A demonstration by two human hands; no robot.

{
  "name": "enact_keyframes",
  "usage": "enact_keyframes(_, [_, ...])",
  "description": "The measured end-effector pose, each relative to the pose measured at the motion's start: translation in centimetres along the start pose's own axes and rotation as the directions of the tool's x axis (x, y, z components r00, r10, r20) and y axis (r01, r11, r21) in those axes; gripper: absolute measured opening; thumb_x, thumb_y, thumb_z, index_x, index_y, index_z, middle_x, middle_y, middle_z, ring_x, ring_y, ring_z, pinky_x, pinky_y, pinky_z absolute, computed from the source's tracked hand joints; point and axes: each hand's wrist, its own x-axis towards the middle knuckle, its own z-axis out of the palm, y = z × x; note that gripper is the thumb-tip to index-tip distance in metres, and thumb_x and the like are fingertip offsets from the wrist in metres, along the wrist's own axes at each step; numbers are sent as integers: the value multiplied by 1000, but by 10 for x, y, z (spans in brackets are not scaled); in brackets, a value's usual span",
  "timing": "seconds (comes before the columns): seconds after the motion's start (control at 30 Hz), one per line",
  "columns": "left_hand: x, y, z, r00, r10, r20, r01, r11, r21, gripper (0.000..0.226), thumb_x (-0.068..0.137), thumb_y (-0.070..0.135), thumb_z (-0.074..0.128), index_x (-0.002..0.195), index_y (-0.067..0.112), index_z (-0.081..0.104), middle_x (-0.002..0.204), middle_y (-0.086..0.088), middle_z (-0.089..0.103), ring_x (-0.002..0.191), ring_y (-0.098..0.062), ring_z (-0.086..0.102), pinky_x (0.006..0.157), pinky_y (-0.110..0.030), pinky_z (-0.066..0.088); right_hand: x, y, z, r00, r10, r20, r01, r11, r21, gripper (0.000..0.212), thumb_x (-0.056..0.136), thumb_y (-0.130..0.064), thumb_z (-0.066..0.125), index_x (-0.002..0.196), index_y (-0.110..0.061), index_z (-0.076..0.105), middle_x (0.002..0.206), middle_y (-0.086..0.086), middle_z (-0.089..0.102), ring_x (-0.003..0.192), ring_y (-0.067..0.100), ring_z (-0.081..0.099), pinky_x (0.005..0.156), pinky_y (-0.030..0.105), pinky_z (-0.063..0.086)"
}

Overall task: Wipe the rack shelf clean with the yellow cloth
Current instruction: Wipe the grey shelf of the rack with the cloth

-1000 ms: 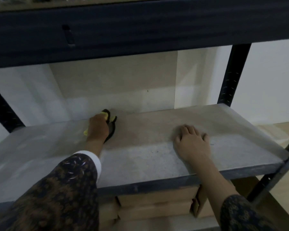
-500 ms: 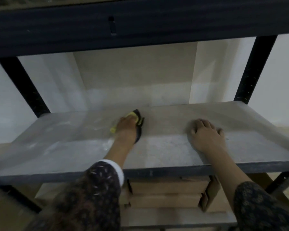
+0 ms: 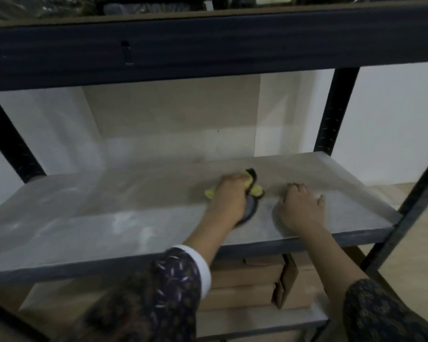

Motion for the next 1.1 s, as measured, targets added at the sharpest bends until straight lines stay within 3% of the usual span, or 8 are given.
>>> enact_keyframes(0.1, [11, 12, 40, 996, 60, 73, -71, 985, 160, 37, 88, 5, 47, 123, 8, 55, 134, -12, 51, 125, -31, 42, 106, -38, 35, 3, 12, 11, 1000, 4, 9, -4, 1000, -5, 49, 98, -32, 32, 143, -12, 34, 152, 6, 32, 140, 24, 28, 117, 55, 12])
enact_keyframes(0.23, [54, 3, 53, 987, 62, 149, -92, 974, 207, 48, 88, 11, 49, 136, 11, 44, 148, -6, 39, 133, -29, 32, 111, -32, 24, 5, 11, 19, 999, -27, -34, 27, 1000, 6, 54, 97, -35, 27, 147, -14, 28, 156, 3, 26, 143, 20, 23, 116, 53, 15])
enact_keyframes(0.47, [105, -29, 61, 999, 36, 32, -40, 985, 167, 45, 89, 7, 48, 134, 7, 49, 143, -12, 46, 129, -33, 40, 109, -34, 28, 11, 17, 23, 996, -45, -80, 47, 999, 23, 53, 96, -40, 24, 144, -17, 33, 153, 0, 31, 142, 19, 26, 116, 51, 17])
enact_keyframes(0.57, [115, -51, 53, 1000, 9, 0, -9, 981, 192, 38, 85, 4, 50, 122, 2, 57, 130, -19, 56, 117, -38, 50, 102, -39, 38, 10, 17, 24, 994, -49, -96, 52, 998, 23, 53, 95, -41, 25, 142, -19, 36, 152, -1, 33, 141, 18, 27, 116, 50, 18])
enact_keyframes(0.63, [116, -70, 41, 999, -36, -24, 40, 975, 219, 35, 84, 2, 51, 117, 1, 59, 124, -22, 59, 112, -41, 53, 98, -41, 42, 10, 16, 24, 994, -41, -100, 45, 999, 29, 53, 95, -41, 25, 142, -19, 37, 152, -1, 33, 141, 18, 28, 116, 50, 17])
enact_keyframes(0.8, [100, -127, 2, 969, -229, -88, 245, 931, 273, 38, 89, 3, 48, 126, 2, 55, 129, -24, 55, 118, -43, 49, 103, -43, 39, 9, 13, 21, 995, -29, -99, 32, 999, 28, 54, 95, -40, 25, 143, -18, 36, 151, 0, 33, 140, 19, 29, 116, 50, 18])
enact_keyframes(1.1, [34, -190, -57, 886, -437, -153, 461, 866, 196, 39, 92, 6, 45, 130, 6, 53, 129, -29, 52, 120, -45, 48, 106, -50, 36, 3, 10, 16, 996, -19, -89, 21, 1000, 16, 52, 95, -40, 28, 141, -18, 39, 148, 2, 39, 135, 20, 36, 114, 51, 22])
